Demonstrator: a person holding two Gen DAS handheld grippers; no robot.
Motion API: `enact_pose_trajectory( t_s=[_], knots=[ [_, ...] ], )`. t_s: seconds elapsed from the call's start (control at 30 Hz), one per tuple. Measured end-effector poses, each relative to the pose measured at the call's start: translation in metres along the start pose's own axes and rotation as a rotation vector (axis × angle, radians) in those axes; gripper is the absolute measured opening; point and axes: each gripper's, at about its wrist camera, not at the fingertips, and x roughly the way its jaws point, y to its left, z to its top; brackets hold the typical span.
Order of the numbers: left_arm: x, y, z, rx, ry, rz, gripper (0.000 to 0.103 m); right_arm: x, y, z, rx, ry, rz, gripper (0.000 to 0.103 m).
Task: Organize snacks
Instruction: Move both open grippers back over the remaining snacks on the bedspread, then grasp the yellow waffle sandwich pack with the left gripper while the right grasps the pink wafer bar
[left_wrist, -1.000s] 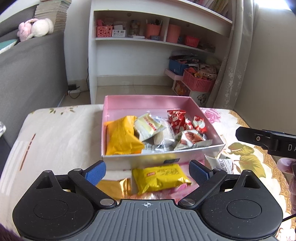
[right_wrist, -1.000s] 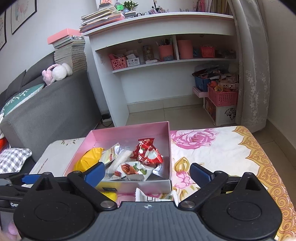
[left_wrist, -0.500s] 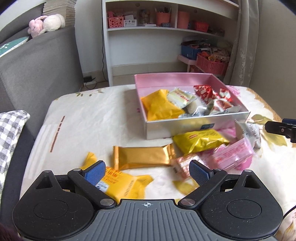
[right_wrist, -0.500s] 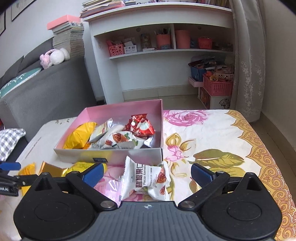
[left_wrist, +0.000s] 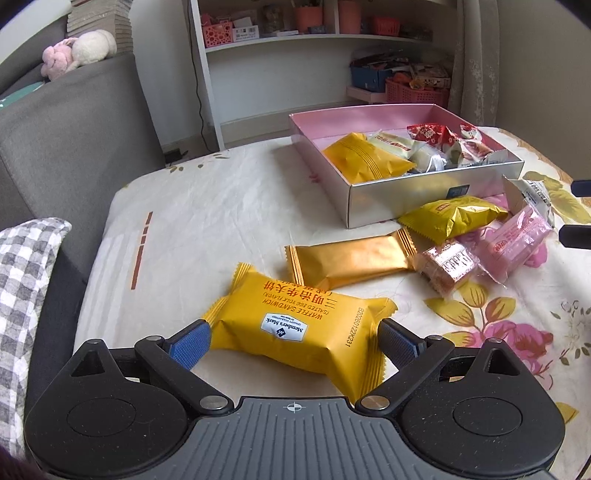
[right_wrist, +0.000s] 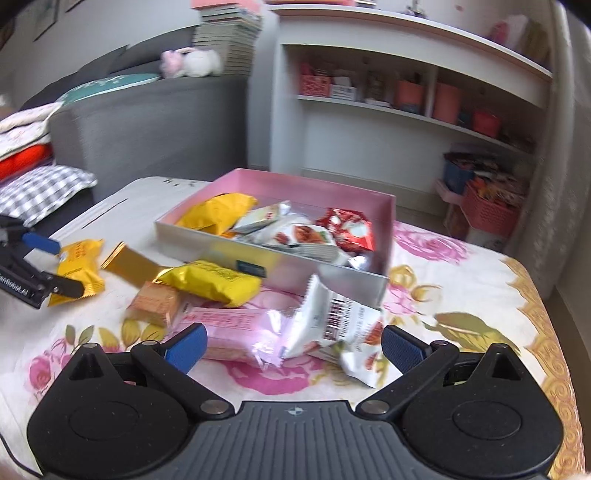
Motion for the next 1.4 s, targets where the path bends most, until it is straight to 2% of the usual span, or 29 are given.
enact_pose_trajectory(
  t_s=[0.23,0.3,0.53,0.63,0.73,0.87,1.17,1.27,1.4],
  knots=[
    [-0.001,-0.001,0.010,-0.024,-0.004,0.008,0.098,0.011,0.024,0.008,-0.093,-0.009,0.059,0.094],
    [0.003,-0.001,0.017,-0.071,0.026,0.046,0.098,0.015,0.028,0.011,-0.107,-0.014,0.068,0.094],
    [0.013,0.008,0.034,-0.285,0.048,0.100,0.098,0.033,0.037,0.018,-0.135,0.004,0.107,0.093],
    [0.021,0.009,0.032,-0.329,0.087,0.143,0.098,0.039,0.039,0.018,-0.161,0.032,0.125,0.092],
    [0.026,0.007,0.027,-0.304,0.121,0.159,0.098,0.042,0.040,0.015,-0.169,0.067,0.146,0.091],
    [0.021,0.007,0.019,-0.248,0.131,0.143,0.097,0.038,0.041,0.012,-0.190,0.097,0.181,0.091],
    [0.005,0.020,0.006,-0.206,0.145,0.104,0.096,0.023,0.054,0.002,-0.206,0.202,0.331,0.086],
    [0.000,0.020,0.005,-0.198,0.135,0.080,0.096,0.020,0.061,0.001,-0.196,0.235,0.397,0.080],
    [0.001,0.013,0.005,-0.204,0.138,0.045,0.093,0.018,0.071,0.001,-0.221,0.217,0.370,0.080]
  ],
)
